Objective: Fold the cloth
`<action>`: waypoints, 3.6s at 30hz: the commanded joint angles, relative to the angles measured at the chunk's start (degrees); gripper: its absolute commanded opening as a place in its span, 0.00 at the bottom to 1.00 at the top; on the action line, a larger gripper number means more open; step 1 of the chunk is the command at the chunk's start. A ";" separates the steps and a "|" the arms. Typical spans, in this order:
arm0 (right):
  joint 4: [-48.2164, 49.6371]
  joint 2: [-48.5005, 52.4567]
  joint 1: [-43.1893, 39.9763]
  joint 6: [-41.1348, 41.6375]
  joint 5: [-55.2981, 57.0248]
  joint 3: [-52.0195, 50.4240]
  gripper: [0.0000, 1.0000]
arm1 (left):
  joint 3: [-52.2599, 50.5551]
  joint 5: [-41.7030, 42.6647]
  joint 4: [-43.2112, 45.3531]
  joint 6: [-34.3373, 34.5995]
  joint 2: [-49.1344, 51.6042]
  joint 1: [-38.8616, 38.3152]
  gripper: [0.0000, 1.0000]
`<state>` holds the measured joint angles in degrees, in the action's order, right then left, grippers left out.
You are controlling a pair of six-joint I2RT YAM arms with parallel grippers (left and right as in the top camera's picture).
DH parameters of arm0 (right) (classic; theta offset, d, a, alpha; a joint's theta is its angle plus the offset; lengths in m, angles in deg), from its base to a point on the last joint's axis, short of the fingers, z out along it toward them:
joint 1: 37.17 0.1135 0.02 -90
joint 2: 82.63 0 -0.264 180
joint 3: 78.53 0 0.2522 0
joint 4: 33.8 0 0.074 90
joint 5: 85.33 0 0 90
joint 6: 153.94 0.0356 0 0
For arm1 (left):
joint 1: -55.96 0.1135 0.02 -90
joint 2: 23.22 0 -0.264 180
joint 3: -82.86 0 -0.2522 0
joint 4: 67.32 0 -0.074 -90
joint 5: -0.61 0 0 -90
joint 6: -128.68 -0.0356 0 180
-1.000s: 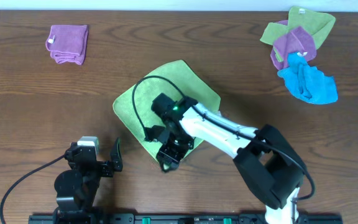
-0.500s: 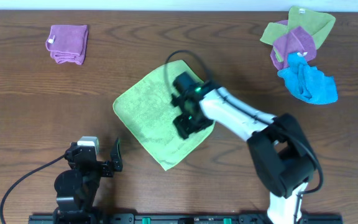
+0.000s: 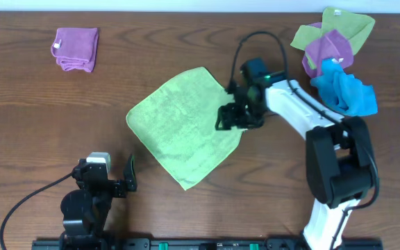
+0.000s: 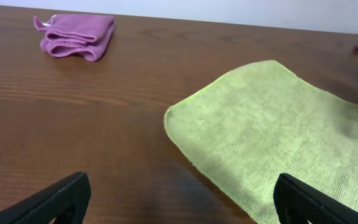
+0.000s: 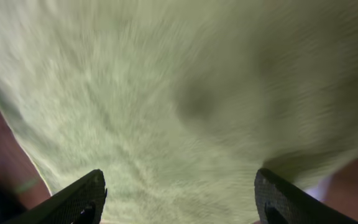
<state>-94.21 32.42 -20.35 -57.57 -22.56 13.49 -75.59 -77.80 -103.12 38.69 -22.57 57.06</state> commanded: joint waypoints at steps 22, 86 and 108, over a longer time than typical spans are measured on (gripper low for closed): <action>13.42 4.98 -7.43 -7.96 -5.40 0.02 0.89 | -1.25 -0.57 -0.13 0.17 -0.39 0.00 0.96; 5.09 2.71 4.00 -3.65 2.10 -2.73 0.39 | -1.25 -0.57 -0.13 0.17 -0.39 0.00 0.95; 3.54 2.67 3.78 -3.19 2.14 0.55 0.32 | -1.25 -0.57 -0.13 0.17 -0.39 0.00 0.95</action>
<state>-90.60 34.45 -17.16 -60.91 -20.17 12.09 -75.59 -77.80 -103.12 38.69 -22.57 57.06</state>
